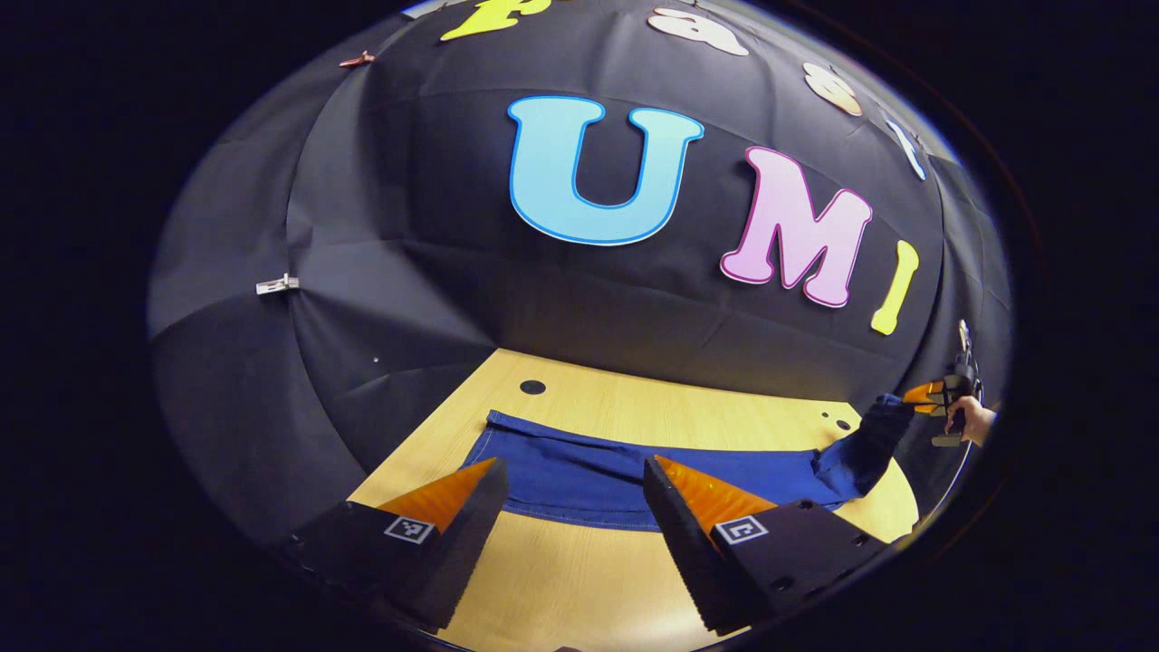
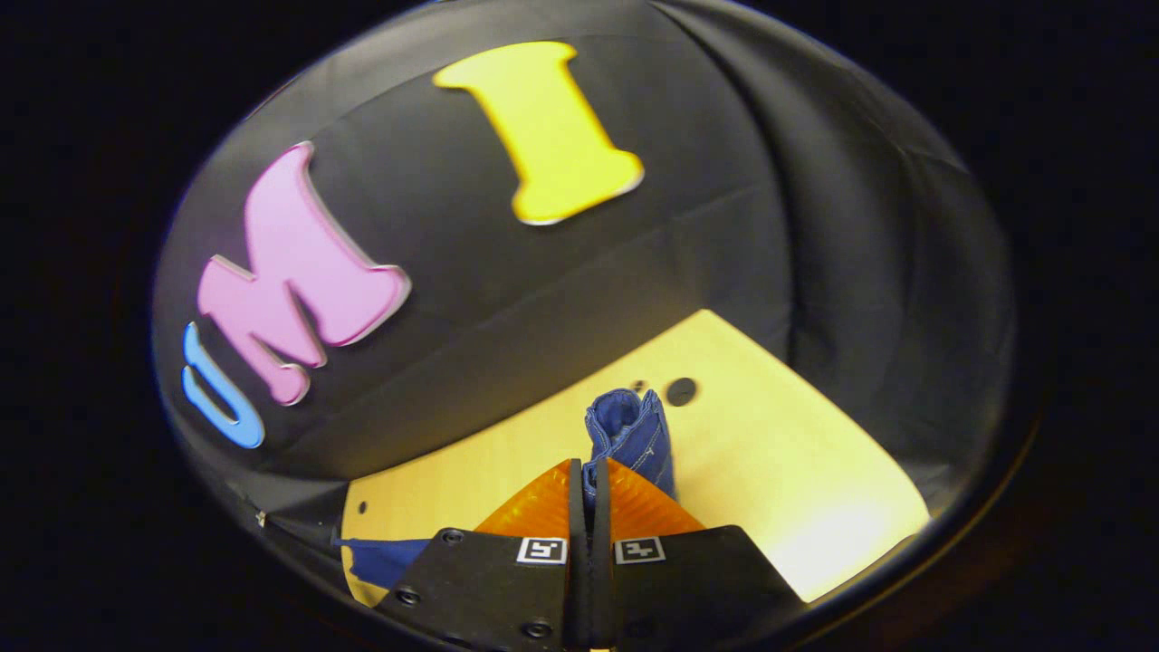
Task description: Grasp the waist and the cuffs of the jeans and fold them to make the two legs overlap; first hold the waist and fold one-third of the jeans toward the cuffs, then hold the cuffs and fold the remaining one-third in the same direction to finish folding.
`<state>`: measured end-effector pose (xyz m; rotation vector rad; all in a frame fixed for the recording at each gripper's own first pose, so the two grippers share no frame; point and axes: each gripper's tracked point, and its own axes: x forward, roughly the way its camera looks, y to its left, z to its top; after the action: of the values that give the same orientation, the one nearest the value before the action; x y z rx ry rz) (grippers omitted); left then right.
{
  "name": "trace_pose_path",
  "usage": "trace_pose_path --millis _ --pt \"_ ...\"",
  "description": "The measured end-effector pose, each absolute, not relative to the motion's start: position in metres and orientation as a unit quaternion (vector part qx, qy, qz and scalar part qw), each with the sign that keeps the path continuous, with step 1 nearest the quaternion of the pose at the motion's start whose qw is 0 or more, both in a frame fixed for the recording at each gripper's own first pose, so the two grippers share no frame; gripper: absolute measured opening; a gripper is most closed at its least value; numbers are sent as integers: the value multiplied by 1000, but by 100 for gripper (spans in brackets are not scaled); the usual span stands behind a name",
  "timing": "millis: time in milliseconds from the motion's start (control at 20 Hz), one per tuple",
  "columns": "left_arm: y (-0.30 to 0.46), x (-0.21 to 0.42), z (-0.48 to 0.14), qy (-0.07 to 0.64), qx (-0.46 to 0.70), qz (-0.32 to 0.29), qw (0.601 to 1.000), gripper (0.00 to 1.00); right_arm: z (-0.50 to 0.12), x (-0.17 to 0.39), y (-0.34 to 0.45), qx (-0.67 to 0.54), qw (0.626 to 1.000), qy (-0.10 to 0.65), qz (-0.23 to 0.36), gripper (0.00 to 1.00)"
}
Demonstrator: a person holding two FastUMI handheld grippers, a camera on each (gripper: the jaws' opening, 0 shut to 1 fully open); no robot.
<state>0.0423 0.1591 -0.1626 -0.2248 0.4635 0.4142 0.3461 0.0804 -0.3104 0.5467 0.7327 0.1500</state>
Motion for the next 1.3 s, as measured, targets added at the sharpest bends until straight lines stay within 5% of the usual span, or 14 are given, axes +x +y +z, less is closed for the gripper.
trace_pose_path --millis 200,400,550,800,1000,1300 --pt "175 23 -171 237 -116 210 941 97 -293 299 221 271 872 368 174 4" --pt "186 3 -188 265 -128 218 930 97 -349 213 317 255 824 451 229 4" --pt "193 -8 -200 284 -130 220 924 97 -409 152 347 217 790 516 251 4" --pt "207 -1 -238 329 -170 219 903 97 -395 148 349 233 760 540 276 2" --pt "234 34 -267 356 -206 207 888 97 -312 163 317 234 781 479 325 74" --pt "302 61 -342 484 -219 222 818 97 -237 140 202 204 818 423 333 77"
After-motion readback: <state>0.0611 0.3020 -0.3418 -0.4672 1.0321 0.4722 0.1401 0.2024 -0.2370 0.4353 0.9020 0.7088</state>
